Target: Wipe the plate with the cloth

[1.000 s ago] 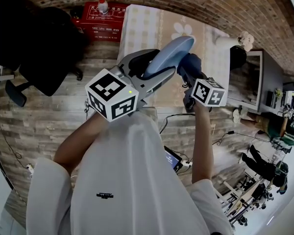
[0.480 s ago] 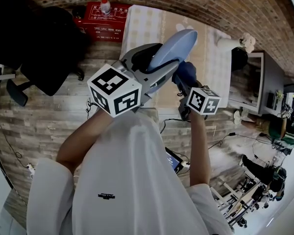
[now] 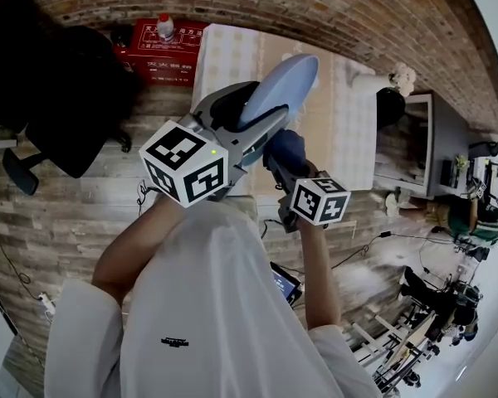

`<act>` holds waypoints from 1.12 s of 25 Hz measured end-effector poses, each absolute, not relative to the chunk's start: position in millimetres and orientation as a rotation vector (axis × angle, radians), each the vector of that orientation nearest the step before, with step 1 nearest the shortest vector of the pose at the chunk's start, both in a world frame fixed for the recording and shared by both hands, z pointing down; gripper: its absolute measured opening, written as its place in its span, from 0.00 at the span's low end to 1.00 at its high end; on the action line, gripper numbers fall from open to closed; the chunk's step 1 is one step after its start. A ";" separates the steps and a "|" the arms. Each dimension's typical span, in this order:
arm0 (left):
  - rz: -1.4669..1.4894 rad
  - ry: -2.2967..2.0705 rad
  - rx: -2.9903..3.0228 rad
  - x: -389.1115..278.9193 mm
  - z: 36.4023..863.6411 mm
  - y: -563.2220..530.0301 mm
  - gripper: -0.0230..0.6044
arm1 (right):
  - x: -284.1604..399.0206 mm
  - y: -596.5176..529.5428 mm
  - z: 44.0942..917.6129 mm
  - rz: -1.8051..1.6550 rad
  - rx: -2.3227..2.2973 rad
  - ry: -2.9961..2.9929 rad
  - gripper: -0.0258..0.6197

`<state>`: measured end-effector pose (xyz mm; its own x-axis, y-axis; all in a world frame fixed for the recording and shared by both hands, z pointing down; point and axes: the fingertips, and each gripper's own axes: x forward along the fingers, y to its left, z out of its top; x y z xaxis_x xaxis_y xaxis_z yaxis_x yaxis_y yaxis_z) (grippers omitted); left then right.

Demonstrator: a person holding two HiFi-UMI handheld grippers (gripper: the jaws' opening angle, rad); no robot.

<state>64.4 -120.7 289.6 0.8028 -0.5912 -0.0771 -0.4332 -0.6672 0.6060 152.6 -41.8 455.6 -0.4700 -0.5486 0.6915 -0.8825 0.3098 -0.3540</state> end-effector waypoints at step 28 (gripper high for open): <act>-0.280 -0.820 2.411 69.5 318.8 -114.5 0.45 | 67.9 3.3 386.7 0.909 1.000 -2.472 0.24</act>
<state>69.5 -114.5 318.8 0.7899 -0.6131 -0.0134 -0.4935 -0.6485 0.5795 67.9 3.3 386.7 -0.7025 -0.5042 0.5022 -0.7094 0.5516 -0.4386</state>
